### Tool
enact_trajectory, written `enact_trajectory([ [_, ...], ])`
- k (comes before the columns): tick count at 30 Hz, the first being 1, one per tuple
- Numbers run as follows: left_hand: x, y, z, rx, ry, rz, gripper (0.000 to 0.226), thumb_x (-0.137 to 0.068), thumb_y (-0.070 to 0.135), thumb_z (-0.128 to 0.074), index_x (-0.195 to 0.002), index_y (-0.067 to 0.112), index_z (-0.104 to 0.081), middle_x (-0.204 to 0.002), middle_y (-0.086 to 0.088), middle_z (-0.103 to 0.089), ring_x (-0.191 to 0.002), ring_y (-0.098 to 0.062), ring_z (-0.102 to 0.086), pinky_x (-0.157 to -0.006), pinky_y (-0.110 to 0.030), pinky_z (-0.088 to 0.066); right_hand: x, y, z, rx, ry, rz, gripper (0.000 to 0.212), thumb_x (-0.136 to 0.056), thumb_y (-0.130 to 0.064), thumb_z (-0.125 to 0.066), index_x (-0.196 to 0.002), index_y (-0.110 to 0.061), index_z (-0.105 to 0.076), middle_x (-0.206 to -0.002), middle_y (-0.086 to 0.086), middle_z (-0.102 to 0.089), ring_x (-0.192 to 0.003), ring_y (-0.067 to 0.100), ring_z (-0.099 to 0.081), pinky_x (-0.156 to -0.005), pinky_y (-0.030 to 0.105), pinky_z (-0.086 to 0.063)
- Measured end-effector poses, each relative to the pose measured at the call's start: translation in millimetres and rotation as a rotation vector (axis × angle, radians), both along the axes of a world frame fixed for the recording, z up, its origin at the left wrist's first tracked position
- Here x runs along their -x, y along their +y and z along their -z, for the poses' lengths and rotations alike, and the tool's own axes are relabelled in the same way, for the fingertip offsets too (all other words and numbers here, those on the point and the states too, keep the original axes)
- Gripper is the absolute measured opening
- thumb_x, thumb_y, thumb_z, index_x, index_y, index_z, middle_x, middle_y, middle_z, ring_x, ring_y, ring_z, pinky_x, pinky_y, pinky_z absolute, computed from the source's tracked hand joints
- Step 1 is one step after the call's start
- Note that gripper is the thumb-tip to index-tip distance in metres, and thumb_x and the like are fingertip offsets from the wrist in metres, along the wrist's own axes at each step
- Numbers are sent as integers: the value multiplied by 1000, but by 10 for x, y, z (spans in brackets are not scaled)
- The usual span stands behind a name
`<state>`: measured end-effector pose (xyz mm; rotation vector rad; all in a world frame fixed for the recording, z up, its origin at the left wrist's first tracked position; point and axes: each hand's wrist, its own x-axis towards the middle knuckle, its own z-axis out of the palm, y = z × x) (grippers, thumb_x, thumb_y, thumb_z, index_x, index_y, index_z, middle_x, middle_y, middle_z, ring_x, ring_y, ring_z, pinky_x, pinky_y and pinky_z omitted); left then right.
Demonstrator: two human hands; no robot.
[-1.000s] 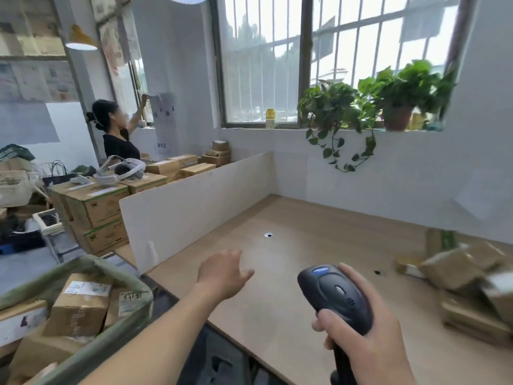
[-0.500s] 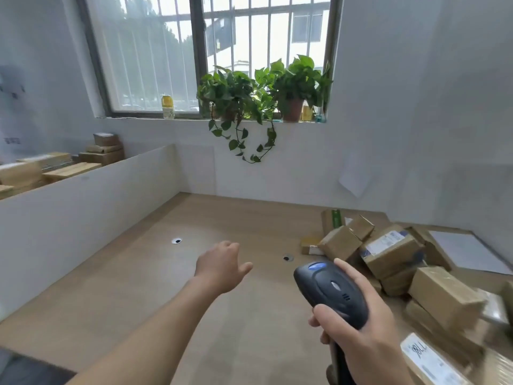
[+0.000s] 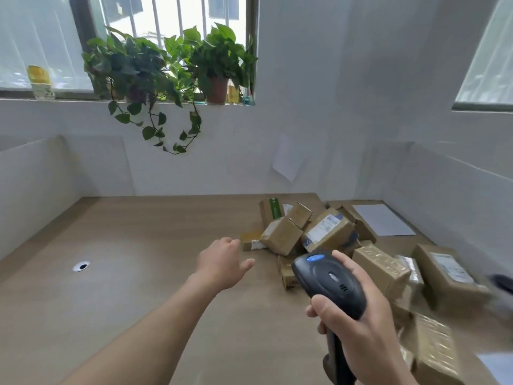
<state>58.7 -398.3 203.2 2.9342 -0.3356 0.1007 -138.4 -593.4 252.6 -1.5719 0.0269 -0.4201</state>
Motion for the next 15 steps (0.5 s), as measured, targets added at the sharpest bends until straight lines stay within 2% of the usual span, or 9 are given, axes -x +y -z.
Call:
enact_trajectory([
  [4,-162,-407,93,-7,9,96,63,-94,65,-47,-142,23,-50,-143,1,-52,-131,-20,-49,-98,-40,-49,-38,-243,50,8,11,100,88,-44,-43,-81,-129,-35,-58,-96,15,-77,-73,18,-74,-53,23,-54],
  [10,-321,-1094,199,-20,47,195,61,-92,65,-48,-134,22,-55,-135,1,-57,-122,-20,-54,-89,-38,-51,-67,-732,148,16,37,222,96,-45,-43,-82,-137,-27,-58,-102,17,-75,-81,30,-75,-53,31,-57],
  [15,-366,-1629,280,-8,59,237,52,-91,67,-53,-120,24,-58,-123,2,-61,-109,-19,-57,-86,-37,-54,-101,-1160,230,22,35,239,92,-49,-42,-83,-137,-27,-59,-104,16,-75,-91,30,-76,-67,31,-58],
])
